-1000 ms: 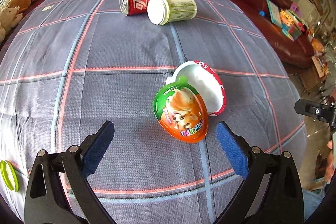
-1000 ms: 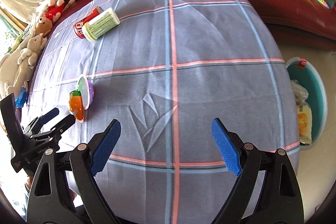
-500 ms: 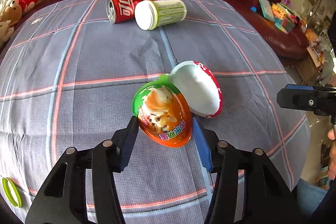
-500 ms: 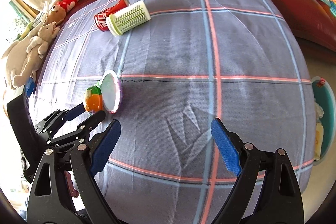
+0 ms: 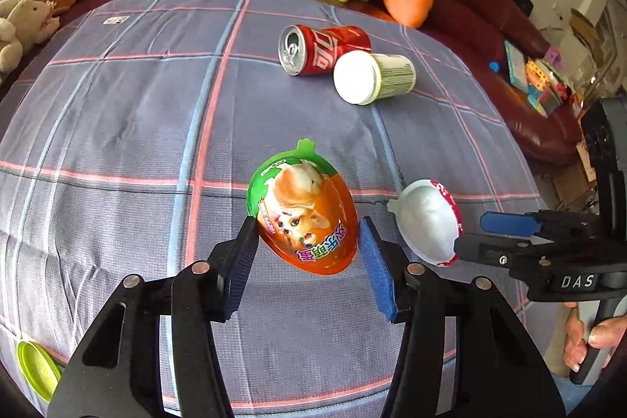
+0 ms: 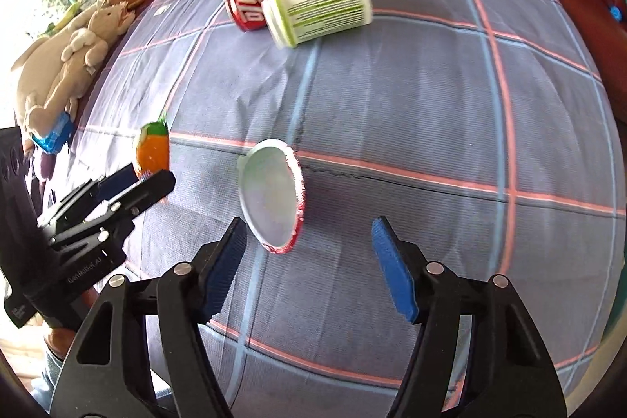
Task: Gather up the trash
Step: 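Grasp the orange egg half with the left gripper while the right gripper grasps the white lid half, then carry the orange egg half and white lid half over the teal bin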
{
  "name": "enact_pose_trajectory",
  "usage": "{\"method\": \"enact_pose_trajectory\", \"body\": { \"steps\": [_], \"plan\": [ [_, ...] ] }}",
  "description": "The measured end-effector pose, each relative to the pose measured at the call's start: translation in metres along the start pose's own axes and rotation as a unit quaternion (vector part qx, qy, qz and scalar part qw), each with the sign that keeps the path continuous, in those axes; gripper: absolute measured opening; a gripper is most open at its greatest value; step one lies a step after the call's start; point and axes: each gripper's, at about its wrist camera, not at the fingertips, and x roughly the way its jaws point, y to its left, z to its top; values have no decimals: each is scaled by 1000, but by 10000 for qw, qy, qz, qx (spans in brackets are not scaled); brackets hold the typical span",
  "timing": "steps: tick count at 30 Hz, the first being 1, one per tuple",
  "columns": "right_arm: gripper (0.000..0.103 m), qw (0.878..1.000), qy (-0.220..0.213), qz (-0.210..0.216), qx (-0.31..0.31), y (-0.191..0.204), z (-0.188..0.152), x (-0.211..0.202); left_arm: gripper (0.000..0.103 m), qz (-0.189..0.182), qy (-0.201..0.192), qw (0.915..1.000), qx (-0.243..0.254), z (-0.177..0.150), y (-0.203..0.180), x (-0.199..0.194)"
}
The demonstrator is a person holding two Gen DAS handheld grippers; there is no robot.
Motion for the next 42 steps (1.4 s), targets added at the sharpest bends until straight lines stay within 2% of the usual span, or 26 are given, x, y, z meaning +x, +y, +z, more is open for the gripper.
{"method": "enact_pose_trajectory", "body": {
  "steps": [10,11,12,13,17,32,42],
  "plan": [
    [70,9978,51,-381,-547,29,13,25,54,110,-14,9998,-164,4,29,-5],
    [68,9974,24,-433,-584,30,14,28,54,108,-5,9998,-190,3,30,-5],
    [54,9971,2,-432,-620,29,14,29,54,99,11,9997,-218,3,32,-4],
    [51,9971,-7,-396,-646,29,14,30,54,90,28,9997,-237,2,32,-4],
    [49,9974,-151,-306,-629,23,13,22,54,17,109,9998,-188,1,24,0],
    [50,9967,-688,-275,342,-66,-12,-48,54,-184,147,9986,479,8,-53,0],
    [50,9876,-1160,-166,1049,-139,-48,-99,54,-314,211,9929,1126,9,-135,2]
  ]
}}
